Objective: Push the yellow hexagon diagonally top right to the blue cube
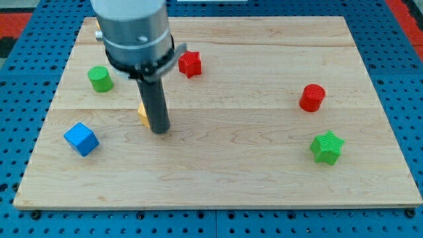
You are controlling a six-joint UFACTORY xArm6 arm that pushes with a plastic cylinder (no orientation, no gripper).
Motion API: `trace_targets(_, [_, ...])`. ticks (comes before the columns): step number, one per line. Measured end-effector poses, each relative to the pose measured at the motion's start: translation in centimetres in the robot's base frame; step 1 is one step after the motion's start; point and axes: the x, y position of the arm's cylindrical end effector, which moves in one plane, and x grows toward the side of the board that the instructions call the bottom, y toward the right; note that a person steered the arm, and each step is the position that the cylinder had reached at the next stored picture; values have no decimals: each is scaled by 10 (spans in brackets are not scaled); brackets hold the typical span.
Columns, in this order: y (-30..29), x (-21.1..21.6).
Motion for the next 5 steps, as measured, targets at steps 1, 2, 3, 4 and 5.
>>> trace_targets(1, [-35,-49])
trace_targets(2, [-49,-20])
trace_targets(3, [-76,-57])
trace_targets(4, [-53,-93])
trace_targets(5, [-40,-94])
